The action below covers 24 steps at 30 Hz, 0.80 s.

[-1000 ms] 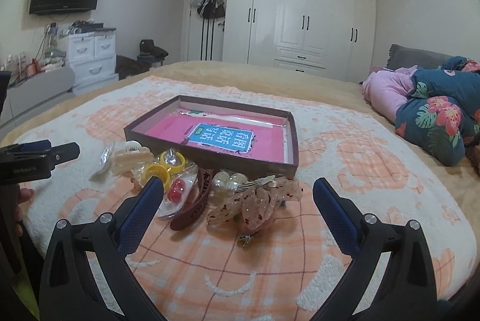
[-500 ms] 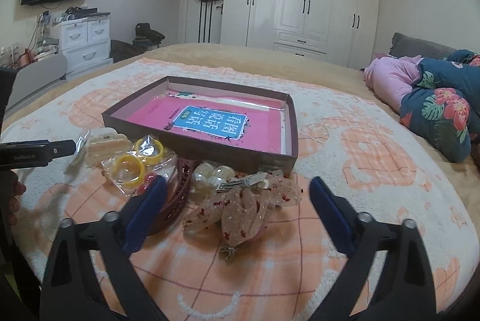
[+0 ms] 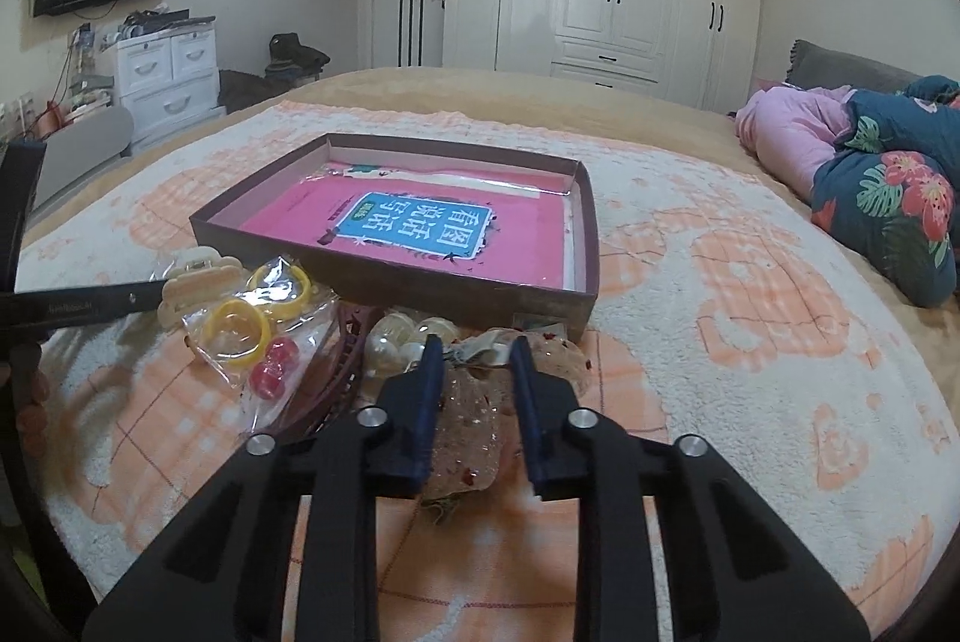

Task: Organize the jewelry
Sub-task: 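Carry the stud bag and bow clip into the pink-lined box and open both tools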

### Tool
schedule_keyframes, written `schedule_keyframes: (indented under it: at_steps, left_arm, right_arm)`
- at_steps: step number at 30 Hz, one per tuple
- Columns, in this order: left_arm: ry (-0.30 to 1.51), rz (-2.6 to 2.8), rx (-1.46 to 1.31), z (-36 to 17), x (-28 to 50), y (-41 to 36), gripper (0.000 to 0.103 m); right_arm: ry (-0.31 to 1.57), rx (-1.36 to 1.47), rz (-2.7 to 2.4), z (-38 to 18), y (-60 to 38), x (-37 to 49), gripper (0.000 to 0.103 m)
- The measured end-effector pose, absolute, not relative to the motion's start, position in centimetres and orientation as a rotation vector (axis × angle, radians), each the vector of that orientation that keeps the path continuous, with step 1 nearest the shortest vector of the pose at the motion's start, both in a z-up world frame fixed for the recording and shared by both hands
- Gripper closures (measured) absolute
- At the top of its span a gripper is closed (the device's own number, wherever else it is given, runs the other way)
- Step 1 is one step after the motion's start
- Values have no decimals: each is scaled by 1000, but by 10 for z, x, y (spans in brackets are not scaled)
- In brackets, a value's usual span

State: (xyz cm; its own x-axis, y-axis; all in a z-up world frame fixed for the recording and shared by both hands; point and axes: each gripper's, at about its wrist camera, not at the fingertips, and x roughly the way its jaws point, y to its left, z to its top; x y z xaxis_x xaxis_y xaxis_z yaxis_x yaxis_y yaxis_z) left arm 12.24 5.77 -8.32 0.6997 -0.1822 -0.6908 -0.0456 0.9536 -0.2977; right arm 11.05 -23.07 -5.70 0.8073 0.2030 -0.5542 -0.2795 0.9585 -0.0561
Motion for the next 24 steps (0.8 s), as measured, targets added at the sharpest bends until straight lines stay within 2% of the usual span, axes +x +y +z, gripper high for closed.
schedule_keyframes:
  at_steps: [12, 24]
  left_arm:
    - [699, -29, -261, -52, 104, 75, 63]
    - [662, -53, -247, -29, 143, 70, 63]
  right_arm:
    - [522, -53, 277, -36, -252, 100, 86]
    - [480, -14, 190, -19, -285, 125, 86]
